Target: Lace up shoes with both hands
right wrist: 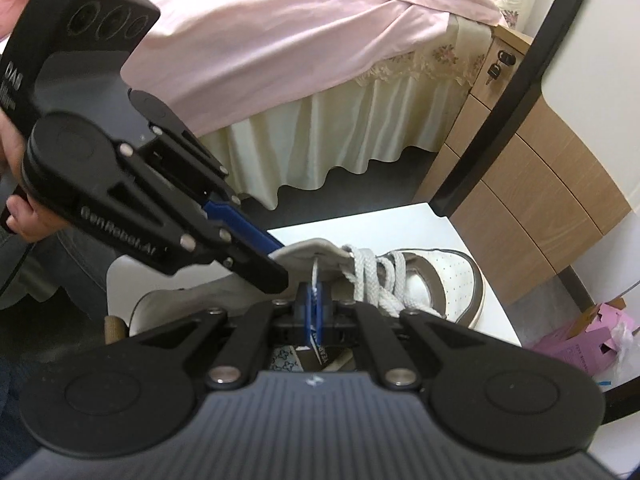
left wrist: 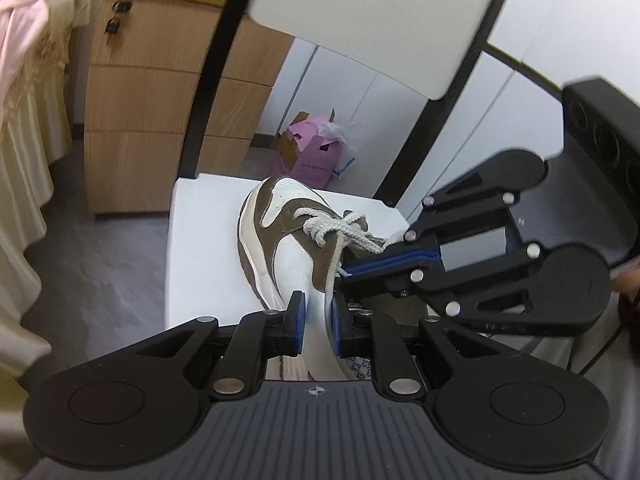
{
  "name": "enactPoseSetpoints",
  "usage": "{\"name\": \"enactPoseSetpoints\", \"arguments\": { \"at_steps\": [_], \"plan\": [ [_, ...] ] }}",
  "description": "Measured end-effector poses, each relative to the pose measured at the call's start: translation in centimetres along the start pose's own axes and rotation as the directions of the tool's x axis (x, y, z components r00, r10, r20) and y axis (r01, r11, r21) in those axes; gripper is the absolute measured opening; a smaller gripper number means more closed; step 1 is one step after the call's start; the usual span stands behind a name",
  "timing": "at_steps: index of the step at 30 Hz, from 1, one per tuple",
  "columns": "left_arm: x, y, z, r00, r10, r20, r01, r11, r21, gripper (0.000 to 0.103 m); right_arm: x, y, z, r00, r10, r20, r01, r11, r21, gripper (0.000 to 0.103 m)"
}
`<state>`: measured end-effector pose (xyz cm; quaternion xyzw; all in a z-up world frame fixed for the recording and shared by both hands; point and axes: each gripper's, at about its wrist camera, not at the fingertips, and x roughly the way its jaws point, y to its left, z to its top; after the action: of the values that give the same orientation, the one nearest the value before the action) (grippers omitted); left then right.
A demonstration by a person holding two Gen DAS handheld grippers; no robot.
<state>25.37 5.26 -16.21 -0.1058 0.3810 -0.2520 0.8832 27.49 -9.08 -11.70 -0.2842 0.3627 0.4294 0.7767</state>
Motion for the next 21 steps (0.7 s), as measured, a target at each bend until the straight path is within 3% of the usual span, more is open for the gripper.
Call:
{"name": "enactPoseSetpoints", "arguments": {
  "at_steps": [21],
  "plan": [
    [0.3,0.4,-0.1,1.000,-0.003,-0.005,0.003,1.000,0.001,0.021,-1.5,-0.7,0.2,0.999,0.023,0.047,-0.028,0.996,0.088,0.003]
  ]
}}
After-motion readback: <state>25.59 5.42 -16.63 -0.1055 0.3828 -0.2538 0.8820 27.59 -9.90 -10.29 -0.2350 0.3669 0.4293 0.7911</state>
